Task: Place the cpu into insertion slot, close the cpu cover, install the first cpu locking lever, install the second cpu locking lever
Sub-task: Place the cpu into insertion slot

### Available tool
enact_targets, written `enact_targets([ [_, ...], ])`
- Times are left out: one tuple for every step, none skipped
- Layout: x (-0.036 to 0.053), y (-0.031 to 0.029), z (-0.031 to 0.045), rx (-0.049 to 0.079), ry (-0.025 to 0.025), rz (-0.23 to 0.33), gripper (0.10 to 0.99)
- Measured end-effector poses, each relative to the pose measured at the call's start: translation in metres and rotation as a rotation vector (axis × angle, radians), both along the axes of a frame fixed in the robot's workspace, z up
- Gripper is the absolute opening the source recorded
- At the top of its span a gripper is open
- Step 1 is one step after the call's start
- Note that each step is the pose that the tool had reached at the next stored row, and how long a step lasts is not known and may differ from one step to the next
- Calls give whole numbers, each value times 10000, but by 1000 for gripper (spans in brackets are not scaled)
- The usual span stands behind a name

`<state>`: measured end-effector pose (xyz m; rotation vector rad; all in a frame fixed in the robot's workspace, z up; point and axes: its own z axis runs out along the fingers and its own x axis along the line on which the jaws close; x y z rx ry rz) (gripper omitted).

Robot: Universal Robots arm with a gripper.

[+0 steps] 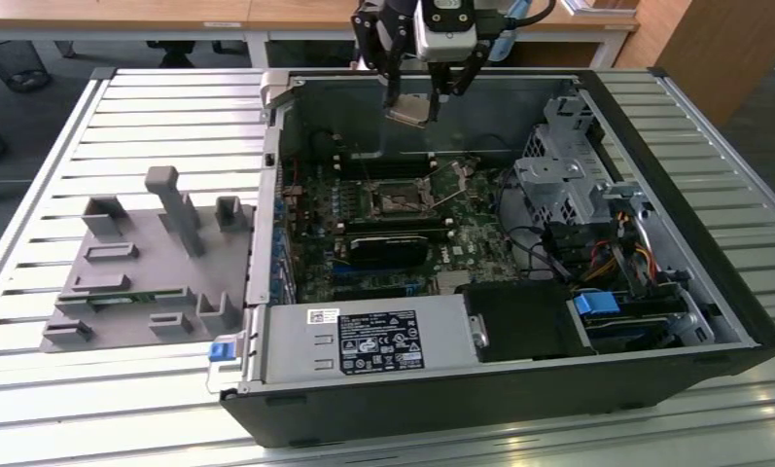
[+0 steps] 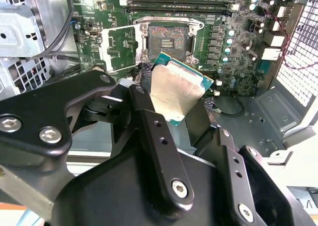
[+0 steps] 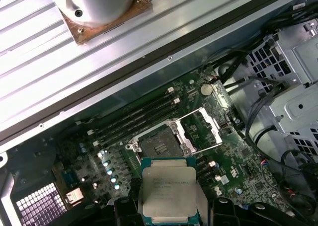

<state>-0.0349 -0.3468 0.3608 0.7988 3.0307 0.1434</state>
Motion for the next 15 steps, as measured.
enact_targets([
  [0,0,0,0,0,-28,525],
  [0,0,0,0,0,-57,525],
  [0,0,0,0,0,-84,525],
  [0,0,0,1,0,-109,525],
  [0,0,0,0,0,-135,525],
  [0,0,0,0,0,-161,525],
  [0,0,0,1,0,-186,525],
  [0,0,0,0,0,-212,525],
  [0,0,0,0,0,-239,525],
  [0,0,0,0,0,-267,525],
  [0,0,0,0,0,-293,525],
  [0,0,0,0,0,-320,525],
  [0,0,0,0,0,-347,525],
  [0,0,0,0,0,-371,525],
  [0,0,0,0,0,-398,525],
])
